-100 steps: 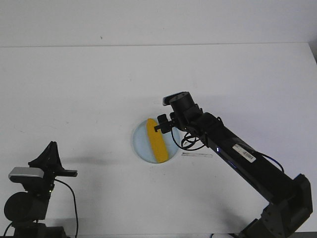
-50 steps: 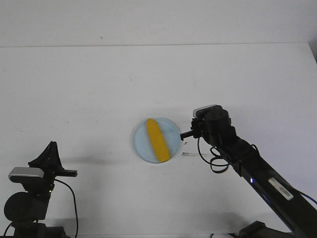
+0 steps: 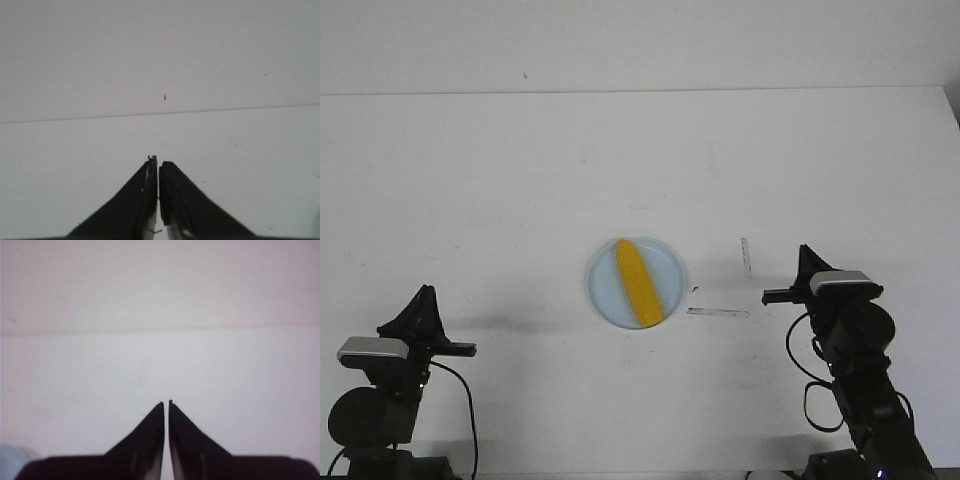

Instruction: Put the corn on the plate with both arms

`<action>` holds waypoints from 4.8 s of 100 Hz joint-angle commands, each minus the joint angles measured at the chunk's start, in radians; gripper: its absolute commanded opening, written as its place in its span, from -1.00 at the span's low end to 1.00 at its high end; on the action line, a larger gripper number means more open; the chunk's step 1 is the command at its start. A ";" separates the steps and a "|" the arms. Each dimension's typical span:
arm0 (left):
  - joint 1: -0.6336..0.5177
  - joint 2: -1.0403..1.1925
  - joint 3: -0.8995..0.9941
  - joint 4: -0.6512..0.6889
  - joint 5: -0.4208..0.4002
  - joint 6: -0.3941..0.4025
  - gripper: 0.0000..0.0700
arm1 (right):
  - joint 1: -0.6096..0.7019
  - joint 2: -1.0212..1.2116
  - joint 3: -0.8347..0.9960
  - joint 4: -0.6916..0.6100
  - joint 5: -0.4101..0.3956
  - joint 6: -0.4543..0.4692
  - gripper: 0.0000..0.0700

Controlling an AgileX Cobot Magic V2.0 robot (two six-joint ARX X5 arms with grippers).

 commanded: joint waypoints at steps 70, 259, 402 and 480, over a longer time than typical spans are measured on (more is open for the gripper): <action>0.002 -0.001 0.006 0.010 -0.002 0.002 -1.00 | -0.125 -0.447 -0.126 -0.132 -0.103 -0.021 -0.96; -0.043 -0.068 -0.014 0.004 -0.004 0.003 -1.00 | -0.125 -0.472 -0.126 -0.103 -0.103 -0.022 -0.96; -0.053 -0.251 -0.334 0.110 -0.101 -0.024 -1.00 | -0.125 -0.472 -0.126 -0.103 -0.103 -0.022 -0.96; -0.053 -0.251 -0.334 0.109 -0.079 -0.027 -1.00 | -0.125 -0.472 -0.126 -0.103 -0.103 -0.022 -0.96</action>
